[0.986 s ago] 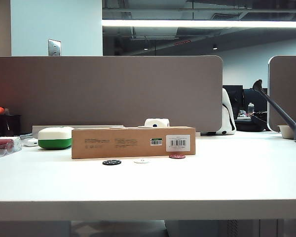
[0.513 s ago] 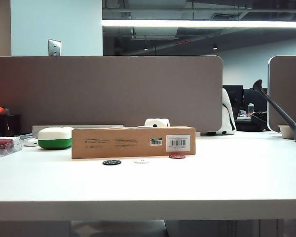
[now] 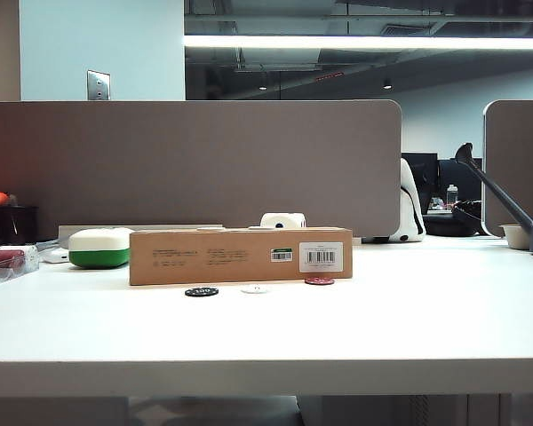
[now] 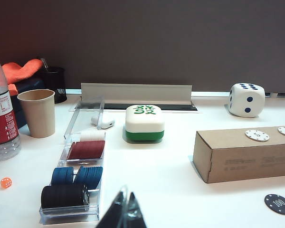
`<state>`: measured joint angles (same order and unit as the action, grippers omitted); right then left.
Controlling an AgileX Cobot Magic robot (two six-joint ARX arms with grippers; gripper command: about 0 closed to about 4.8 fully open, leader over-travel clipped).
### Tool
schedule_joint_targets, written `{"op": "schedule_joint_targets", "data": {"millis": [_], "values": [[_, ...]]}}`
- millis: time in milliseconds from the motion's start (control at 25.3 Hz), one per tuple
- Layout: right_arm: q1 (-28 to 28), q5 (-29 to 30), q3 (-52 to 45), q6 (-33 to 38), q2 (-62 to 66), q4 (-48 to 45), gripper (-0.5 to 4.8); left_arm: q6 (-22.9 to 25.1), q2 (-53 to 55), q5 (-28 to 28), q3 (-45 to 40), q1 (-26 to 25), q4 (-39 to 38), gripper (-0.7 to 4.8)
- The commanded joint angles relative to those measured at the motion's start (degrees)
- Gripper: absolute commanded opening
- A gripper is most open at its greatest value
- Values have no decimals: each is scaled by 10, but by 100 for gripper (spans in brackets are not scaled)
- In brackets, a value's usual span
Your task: Push the chip, whose value equals the sum of all the chip values on the rectangular box, forward next to the box.
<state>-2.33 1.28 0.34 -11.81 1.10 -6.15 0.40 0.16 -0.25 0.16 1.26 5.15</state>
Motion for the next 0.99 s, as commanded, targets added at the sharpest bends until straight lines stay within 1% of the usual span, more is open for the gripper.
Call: {"op": "schedule_joint_targets", "data": {"millis": [39,868,947,986], "values": [[-1,1,-2,2,0,-9,-5,0,0,-2,3,1,4,-5],[0,-1,-2,4,-1,-20,-4,0,0,-1,3,1,4,-5],[0,-20,-2,15,-14,-20,-4,0,0,-1,3,1,4,-5],[-1,-29,-2,32,-12,-23,-4,0,0,-1,3,1,5,-5]]}}
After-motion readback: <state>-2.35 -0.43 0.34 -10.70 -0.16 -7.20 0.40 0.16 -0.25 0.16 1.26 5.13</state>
